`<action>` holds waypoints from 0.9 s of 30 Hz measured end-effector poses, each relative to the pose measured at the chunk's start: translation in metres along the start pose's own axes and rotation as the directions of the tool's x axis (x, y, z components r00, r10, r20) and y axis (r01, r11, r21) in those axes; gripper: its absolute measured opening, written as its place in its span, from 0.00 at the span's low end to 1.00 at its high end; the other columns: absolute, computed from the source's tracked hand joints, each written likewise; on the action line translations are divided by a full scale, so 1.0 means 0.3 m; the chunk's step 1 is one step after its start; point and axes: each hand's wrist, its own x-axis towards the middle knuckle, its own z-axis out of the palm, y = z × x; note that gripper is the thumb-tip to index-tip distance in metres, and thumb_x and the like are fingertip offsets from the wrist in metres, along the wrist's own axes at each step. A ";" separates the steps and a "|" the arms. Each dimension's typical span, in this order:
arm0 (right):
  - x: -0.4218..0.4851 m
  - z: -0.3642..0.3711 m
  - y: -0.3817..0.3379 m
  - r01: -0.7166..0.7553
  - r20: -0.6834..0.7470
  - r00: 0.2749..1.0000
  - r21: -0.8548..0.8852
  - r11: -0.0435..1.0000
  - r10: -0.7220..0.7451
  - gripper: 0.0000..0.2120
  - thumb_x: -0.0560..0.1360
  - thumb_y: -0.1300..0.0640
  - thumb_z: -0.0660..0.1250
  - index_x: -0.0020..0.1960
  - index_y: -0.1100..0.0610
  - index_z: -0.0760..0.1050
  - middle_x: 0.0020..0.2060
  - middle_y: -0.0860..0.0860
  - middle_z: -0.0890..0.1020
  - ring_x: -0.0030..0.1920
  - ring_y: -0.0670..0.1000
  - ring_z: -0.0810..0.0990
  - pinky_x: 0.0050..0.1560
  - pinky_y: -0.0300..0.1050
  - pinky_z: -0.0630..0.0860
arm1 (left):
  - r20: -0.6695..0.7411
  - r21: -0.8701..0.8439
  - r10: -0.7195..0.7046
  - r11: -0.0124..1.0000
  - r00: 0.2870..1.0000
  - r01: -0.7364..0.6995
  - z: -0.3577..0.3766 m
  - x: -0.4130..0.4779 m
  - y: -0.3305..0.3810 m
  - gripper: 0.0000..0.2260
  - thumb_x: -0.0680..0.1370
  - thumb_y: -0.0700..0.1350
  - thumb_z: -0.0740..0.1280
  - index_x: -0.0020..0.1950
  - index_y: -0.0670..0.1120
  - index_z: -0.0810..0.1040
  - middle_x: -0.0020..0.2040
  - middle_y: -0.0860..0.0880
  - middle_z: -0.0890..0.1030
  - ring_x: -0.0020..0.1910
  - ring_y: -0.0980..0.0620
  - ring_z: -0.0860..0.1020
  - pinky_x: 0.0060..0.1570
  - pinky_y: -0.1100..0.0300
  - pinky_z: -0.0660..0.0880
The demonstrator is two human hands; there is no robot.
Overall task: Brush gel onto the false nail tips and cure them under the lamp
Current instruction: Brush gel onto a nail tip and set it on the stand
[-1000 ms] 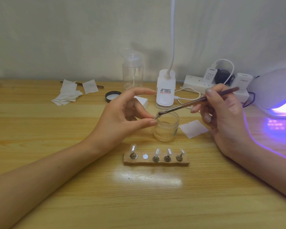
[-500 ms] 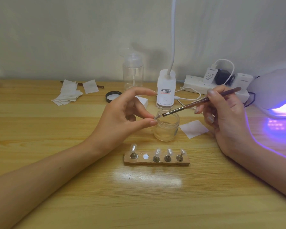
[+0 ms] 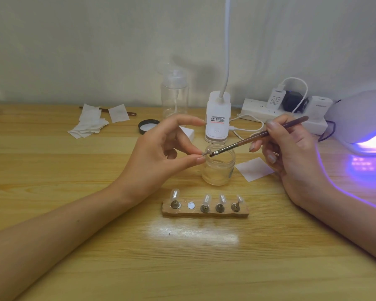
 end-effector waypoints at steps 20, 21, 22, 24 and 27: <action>0.007 -0.009 0.007 0.011 -0.015 1.000 0.062 0.998 -0.010 0.11 0.80 0.51 0.63 0.39 0.47 0.72 0.33 0.53 0.83 0.23 0.45 0.67 0.23 0.37 0.59 | -0.001 0.078 0.096 0.992 0.995 -0.096 0.002 -0.001 0.002 0.20 0.74 0.41 0.75 0.64 0.53 0.77 0.41 0.51 0.84 0.46 0.53 0.83 0.33 0.47 0.68; 0.007 -0.008 0.005 0.015 -0.011 1.000 0.082 0.997 -0.015 0.10 0.79 0.50 0.63 0.39 0.47 0.71 0.33 0.52 0.83 0.23 0.45 0.67 0.23 0.36 0.59 | -0.002 0.078 0.097 0.992 0.995 -0.096 0.002 -0.001 0.003 0.20 0.74 0.41 0.75 0.64 0.53 0.77 0.41 0.51 0.84 0.46 0.53 0.83 0.33 0.46 0.68; 0.008 -0.007 0.003 0.018 0.000 1.000 0.093 0.995 -0.018 0.10 0.79 0.50 0.64 0.38 0.47 0.72 0.33 0.52 0.83 0.23 0.46 0.66 0.23 0.36 0.60 | -0.003 0.080 0.098 0.992 0.995 -0.097 0.002 -0.001 0.003 0.20 0.74 0.41 0.75 0.64 0.53 0.77 0.41 0.51 0.84 0.46 0.52 0.83 0.33 0.46 0.68; 0.007 -0.005 0.002 0.018 0.026 0.999 0.079 0.997 -0.020 0.11 0.78 0.50 0.64 0.37 0.46 0.74 0.33 0.53 0.83 0.23 0.46 0.66 0.24 0.37 0.59 | -0.003 0.087 0.103 0.991 0.995 -0.102 0.002 -0.002 0.004 0.20 0.74 0.41 0.75 0.64 0.53 0.77 0.41 0.51 0.84 0.46 0.51 0.83 0.34 0.47 0.68; 0.005 -0.001 0.006 0.006 0.020 1.000 0.029 1.000 -0.006 0.13 0.81 0.52 0.63 0.37 0.46 0.73 0.32 0.53 0.83 0.23 0.45 0.65 0.24 0.35 0.59 | -0.001 0.097 0.112 0.989 0.994 -0.112 0.002 -0.002 0.006 0.19 0.75 0.41 0.75 0.64 0.53 0.76 0.41 0.51 0.84 0.46 0.50 0.83 0.34 0.49 0.69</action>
